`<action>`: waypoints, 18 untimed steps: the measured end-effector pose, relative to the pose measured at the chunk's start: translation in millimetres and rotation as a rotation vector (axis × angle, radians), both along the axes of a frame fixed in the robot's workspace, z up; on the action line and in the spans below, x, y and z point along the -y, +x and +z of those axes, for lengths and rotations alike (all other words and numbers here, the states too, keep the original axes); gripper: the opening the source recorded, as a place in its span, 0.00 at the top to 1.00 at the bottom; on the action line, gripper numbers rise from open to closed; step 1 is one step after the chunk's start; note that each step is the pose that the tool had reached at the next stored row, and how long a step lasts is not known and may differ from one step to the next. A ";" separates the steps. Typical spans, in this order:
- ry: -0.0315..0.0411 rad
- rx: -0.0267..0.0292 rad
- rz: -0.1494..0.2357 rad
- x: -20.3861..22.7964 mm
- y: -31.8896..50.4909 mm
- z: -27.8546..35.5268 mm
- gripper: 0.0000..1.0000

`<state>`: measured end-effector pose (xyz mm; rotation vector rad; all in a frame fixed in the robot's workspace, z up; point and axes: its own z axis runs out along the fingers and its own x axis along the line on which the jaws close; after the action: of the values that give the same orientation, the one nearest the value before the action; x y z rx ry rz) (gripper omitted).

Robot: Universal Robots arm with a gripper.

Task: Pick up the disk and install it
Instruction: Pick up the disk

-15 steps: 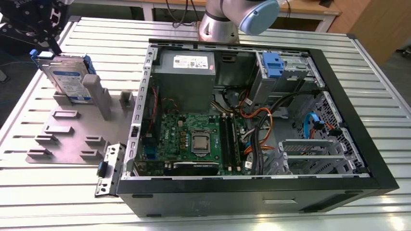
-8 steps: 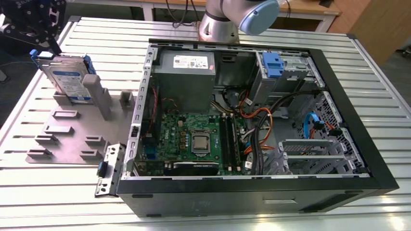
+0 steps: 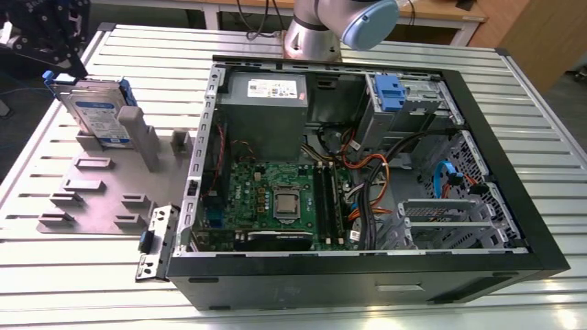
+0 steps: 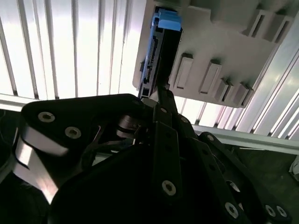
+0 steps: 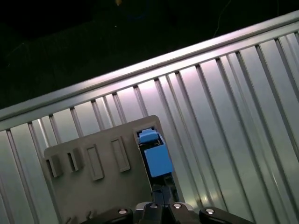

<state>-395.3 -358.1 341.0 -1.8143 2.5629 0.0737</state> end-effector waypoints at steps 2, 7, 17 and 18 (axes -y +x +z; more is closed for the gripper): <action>-0.0003 0.0000 0.036 0.0 0.0 -0.3 0.89; -0.0010 0.0000 0.127 0.0 0.0 -0.9 0.89; -0.0024 -0.0003 0.272 -0.1 0.8 -2.0 0.89; -0.0024 -0.0003 0.272 -0.1 1.9 -2.2 0.89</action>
<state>-393.4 -358.1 338.8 -2.1505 2.2992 0.0705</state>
